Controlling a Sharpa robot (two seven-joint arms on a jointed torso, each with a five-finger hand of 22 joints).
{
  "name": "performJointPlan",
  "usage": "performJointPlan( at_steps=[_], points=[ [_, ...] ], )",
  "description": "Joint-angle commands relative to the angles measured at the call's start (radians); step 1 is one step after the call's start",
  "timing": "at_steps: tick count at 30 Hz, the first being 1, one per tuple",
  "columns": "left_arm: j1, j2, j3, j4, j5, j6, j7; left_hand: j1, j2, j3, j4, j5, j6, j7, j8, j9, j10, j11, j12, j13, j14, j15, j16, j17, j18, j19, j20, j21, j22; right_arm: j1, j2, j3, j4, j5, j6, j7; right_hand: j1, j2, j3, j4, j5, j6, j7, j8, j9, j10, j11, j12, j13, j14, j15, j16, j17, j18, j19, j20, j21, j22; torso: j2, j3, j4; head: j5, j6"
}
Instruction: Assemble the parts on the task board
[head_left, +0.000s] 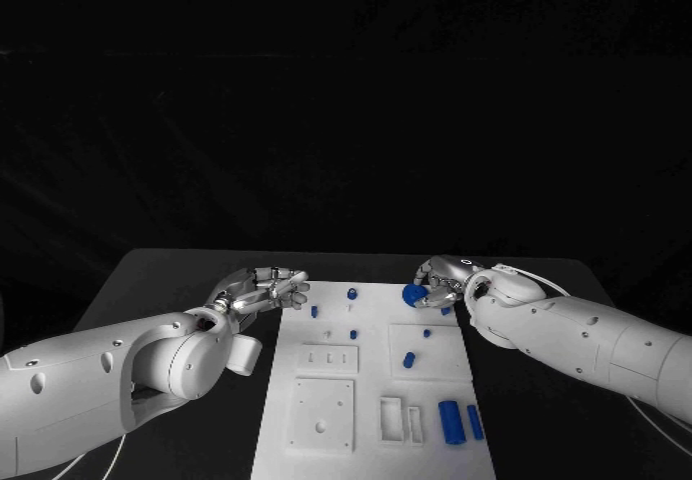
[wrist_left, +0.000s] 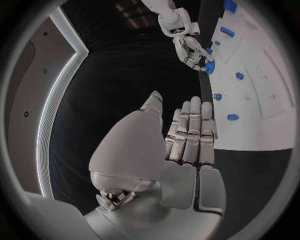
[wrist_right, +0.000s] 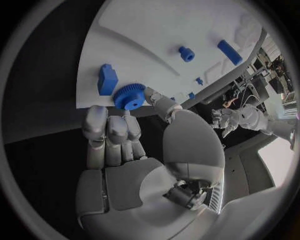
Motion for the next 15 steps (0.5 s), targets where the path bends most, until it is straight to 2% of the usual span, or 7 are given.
performJointPlan(
  at_steps=[1,7,12,15],
  points=[
    [0.001,0.001,0.001,0.002,0.002,0.014,0.011,0.010,0.001,-0.008,0.000,-0.004,0.005,0.013,0.006,-0.002,0.003,-0.001,-0.007,0.000,0.001,0.004,-0.004,0.001,0.013,0.001,-0.002,-0.003,0.016,-0.004,0.002,-0.002,-0.004,0.004,0.030,0.012,0.001,0.010,0.001,0.004,-0.001,0.010,-0.001,0.006,0.002,0.013,0.005,0.007,0.017,-0.004,-0.003,0.005,0.002,0.123,-0.010,-0.005,0.005,0.023,0.000,-0.0011,0.0007,0.000,0.000],
    [0.001,0.001,0.001,0.001,0.001,0.014,0.011,0.010,0.001,-0.008,0.000,-0.004,0.005,0.013,0.006,-0.002,0.003,-0.001,-0.007,0.000,0.001,0.004,-0.004,0.001,0.013,0.001,-0.002,-0.003,0.016,-0.006,0.004,-0.003,-0.011,0.004,0.039,0.009,0.004,0.026,0.024,0.015,-0.038,0.041,-0.013,0.025,0.009,0.021,-0.006,0.012,0.022,-0.003,-0.014,0.000,0.011,0.123,-0.017,-0.003,0.016,0.022,-0.001,-0.0004,0.0000,0.001,-0.001],
    [0.001,0.000,0.001,0.001,0.001,0.014,0.010,0.010,0.001,-0.008,0.000,-0.004,0.005,0.013,0.006,-0.002,0.003,-0.001,-0.007,0.000,0.001,0.004,-0.004,0.001,0.013,0.001,-0.002,-0.003,0.016,-0.009,0.007,-0.005,-0.014,-0.035,0.033,0.006,0.008,0.043,0.040,0.016,-0.051,0.081,-0.012,0.044,0.017,0.026,-0.006,0.015,0.025,-0.001,-0.014,-0.004,0.018,0.123,-0.021,-0.003,0.024,0.022,0.000,-0.0005,-0.0012,0.002,-0.001],
    [0.001,0.000,0.001,0.001,0.001,0.014,0.010,0.010,0.001,-0.009,0.000,-0.004,0.005,0.013,0.006,-0.002,0.003,-0.001,-0.007,0.000,0.001,0.004,-0.004,0.001,0.013,0.001,-0.002,-0.003,0.016,-0.013,0.009,-0.008,-0.014,-0.058,0.026,0.003,0.013,0.043,0.044,0.008,-0.055,0.093,-0.013,0.050,0.019,0.028,-0.006,0.016,0.026,0.000,-0.014,-0.005,0.021,0.123,-0.023,-0.002,0.027,0.022,-0.001,-0.0001,-0.0010,0.002,-0.001]
  ],
)
